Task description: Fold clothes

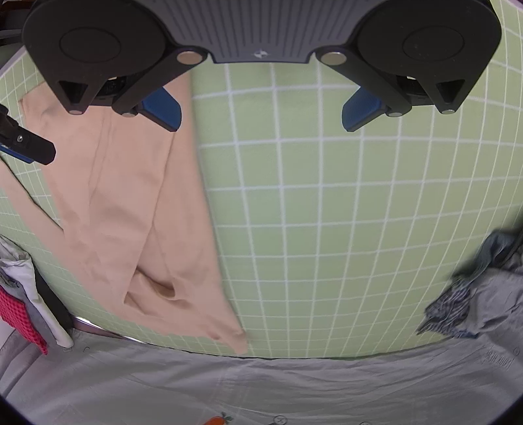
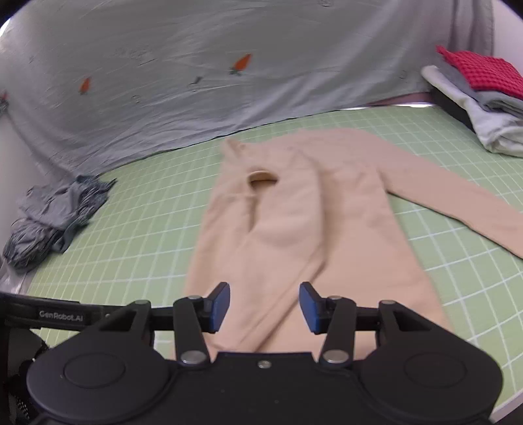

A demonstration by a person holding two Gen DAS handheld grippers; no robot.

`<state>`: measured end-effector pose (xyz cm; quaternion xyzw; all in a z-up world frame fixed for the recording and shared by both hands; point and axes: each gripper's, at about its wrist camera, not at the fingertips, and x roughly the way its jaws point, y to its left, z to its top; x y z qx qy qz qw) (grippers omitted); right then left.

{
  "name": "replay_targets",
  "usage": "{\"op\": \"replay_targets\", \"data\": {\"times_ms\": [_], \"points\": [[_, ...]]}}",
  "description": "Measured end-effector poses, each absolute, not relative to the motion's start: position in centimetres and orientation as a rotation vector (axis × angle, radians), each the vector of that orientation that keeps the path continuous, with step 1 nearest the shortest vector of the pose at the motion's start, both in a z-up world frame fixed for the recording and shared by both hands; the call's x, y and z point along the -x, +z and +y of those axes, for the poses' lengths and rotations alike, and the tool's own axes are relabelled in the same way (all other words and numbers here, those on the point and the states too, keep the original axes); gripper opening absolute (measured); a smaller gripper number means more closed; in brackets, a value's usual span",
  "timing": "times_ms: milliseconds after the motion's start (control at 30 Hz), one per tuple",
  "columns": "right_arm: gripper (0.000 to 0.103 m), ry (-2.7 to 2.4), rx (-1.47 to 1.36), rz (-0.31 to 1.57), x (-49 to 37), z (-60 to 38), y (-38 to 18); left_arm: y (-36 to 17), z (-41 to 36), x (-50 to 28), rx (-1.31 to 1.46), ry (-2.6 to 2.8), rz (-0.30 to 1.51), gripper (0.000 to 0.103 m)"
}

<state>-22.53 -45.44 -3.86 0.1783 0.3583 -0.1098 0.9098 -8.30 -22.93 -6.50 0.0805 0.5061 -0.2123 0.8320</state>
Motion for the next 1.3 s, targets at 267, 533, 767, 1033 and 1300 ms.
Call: {"op": "replay_targets", "data": {"times_ms": [267,533,767,1033,1300], "points": [[0.054,-0.272,-0.386,0.745,20.4,-50.8,-4.6,-6.9,-27.8,5.6,-0.174,-0.444,1.057,0.103],[0.054,-0.328,-0.395,0.75,16.5,-57.8,-5.7,-7.0,-35.7,0.7,-0.146,-0.539,0.998,0.096],[0.054,-0.419,-0.449,0.782,12.7,-64.3,-7.9,-7.2,-43.2,-4.4,-0.118,-0.726,0.98,0.081],[0.054,-0.465,-0.515,0.82,11.5,-66.6,-9.9,-9.1,-46.7,-6.2,-0.062,-0.819,1.049,0.028],[0.054,-0.48,-0.504,0.832,12.1,-65.6,-10.3,-7.9,-39.4,-7.8,0.207,-0.756,1.023,0.008]]}}
